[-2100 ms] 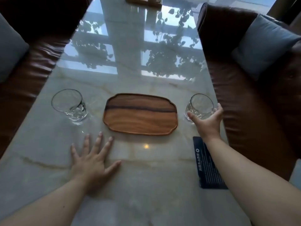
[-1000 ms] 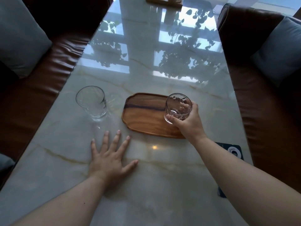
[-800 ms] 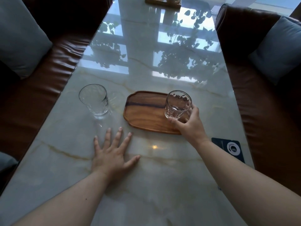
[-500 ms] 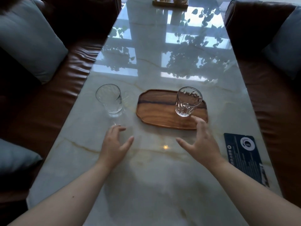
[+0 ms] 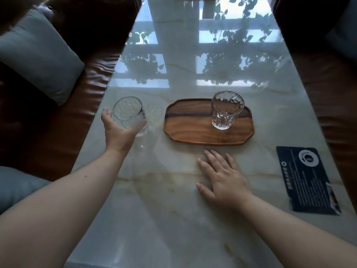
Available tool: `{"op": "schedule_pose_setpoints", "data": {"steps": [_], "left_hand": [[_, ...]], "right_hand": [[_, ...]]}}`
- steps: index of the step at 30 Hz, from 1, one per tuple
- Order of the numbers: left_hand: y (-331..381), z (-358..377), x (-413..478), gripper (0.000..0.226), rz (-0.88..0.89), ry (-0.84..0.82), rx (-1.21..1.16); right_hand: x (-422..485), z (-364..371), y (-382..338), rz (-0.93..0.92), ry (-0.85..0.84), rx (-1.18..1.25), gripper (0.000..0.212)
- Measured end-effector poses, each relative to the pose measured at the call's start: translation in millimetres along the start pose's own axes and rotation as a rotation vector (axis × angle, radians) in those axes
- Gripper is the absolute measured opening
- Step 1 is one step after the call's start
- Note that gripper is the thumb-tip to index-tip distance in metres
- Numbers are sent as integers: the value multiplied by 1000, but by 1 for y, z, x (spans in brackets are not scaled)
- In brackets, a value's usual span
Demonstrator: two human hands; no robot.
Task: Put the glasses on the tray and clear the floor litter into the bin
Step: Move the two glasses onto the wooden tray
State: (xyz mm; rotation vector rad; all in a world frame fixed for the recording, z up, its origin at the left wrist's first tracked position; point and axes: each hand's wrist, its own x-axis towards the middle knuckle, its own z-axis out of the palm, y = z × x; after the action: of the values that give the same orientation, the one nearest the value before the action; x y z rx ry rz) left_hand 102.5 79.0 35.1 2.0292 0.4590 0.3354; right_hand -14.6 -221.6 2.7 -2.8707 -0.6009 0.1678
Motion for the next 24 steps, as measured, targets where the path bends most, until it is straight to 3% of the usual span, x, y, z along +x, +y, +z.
{"op": "schedule_pose_setpoints", "data": {"steps": [8, 13, 17, 24], "left_hand": [[20, 12, 10, 95, 31, 58, -34], [51, 23, -17, 90, 162, -134, -170], [75, 47, -36, 90, 232, -304, -147], [84, 82, -39, 89, 305, -346, -61]], "right_hand": [[2, 1, 1, 7, 0, 14, 76], [1, 2, 0, 12, 4, 23, 75], [1, 2, 1, 11, 7, 31, 75], [2, 2, 2, 2, 15, 48, 77]]}}
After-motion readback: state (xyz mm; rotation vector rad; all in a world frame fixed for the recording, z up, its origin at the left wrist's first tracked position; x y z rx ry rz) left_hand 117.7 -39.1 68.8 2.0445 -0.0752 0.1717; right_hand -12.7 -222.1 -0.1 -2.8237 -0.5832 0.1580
